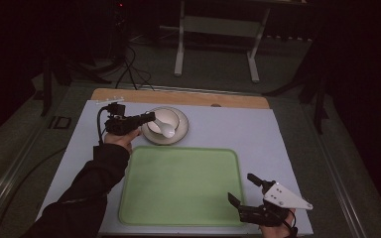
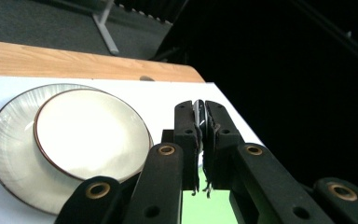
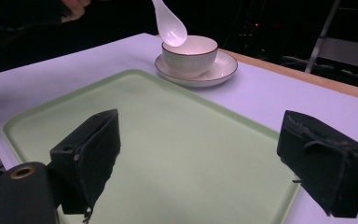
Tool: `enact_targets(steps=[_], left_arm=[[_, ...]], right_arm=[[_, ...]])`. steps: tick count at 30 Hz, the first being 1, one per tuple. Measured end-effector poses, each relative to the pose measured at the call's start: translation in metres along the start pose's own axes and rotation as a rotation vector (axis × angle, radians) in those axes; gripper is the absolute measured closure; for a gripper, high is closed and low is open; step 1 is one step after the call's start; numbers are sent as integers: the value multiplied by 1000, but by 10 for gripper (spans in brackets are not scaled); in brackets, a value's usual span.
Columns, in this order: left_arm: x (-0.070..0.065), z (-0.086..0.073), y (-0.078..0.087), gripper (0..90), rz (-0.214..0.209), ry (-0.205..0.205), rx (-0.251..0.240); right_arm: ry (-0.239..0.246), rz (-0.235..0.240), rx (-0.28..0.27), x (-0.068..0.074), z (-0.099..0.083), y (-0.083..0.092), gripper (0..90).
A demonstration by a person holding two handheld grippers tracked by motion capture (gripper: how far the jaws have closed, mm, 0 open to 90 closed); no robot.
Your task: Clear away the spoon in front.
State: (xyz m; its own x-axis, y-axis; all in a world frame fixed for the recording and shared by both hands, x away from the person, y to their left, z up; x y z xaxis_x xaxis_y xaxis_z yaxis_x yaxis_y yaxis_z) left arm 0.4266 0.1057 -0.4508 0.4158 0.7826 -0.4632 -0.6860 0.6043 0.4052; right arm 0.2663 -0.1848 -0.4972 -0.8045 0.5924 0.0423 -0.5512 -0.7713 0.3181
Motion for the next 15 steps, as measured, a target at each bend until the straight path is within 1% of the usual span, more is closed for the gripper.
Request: enact_targets(steps=[2, 3, 4, 6, 7, 8, 10, 11, 12, 13, 14, 15], left_arm=[[-4, -1, 6, 842, -9, -21, 13], [-7, -2, 8, 842, -25, -31, 27], [-9, -3, 11, 842, -22, -40, 29], [-13, -6, 15, 842, -51, -55, 57], [-14, -6, 17, 842, -47, -63, 59], [-17, -8, 19, 842, -60, -77, 75], [-20, -11, 23, 842, -65, -99, 85], [-23, -13, 25, 842, -79, -111, 102], [-25, -14, 27, 842, -79, -126, 104], [-26, -15, 29, 842, -81, -133, 115], [-29, -17, 30, 842, -96, -145, 132], [-31, -18, 32, 842, -90, -154, 132]], right_arm=[[1, 0, 1, 0, 0, 0, 130], [2, 0, 2, 0, 0, 0, 130], [2, 0, 2, 0, 0, 0, 130], [5, -1, 3, 0, 0, -1, 130], [4, 0, 4, 0, 0, -1, 130], [2, 0, 4, 0, 0, -1, 130], [-3, 3, 4, 0, 0, -1, 130], [-5, 4, 4, 0, 0, -1, 130], [-5, 3, 5, 0, 0, -1, 130], [-3, 4, 6, 1, 0, -1, 131], [-2, 4, 7, 1, 0, -2, 131], [-1, 4, 7, 1, 0, -2, 131]])
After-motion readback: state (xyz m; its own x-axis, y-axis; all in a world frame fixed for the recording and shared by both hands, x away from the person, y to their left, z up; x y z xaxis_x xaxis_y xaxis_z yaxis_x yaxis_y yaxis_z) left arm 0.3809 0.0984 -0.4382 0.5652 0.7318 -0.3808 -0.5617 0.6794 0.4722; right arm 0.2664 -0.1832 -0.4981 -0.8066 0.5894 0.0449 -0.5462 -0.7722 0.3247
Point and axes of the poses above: each handheld gripper's, and its own axes: y roughly backward along the jaws, z roughly out of its top, x roughly to its left, the point moved 10 cm from there along -y, roughly forward along the jaws, and after that the axes turned 10 degrees about z, right-handed, at the moved point
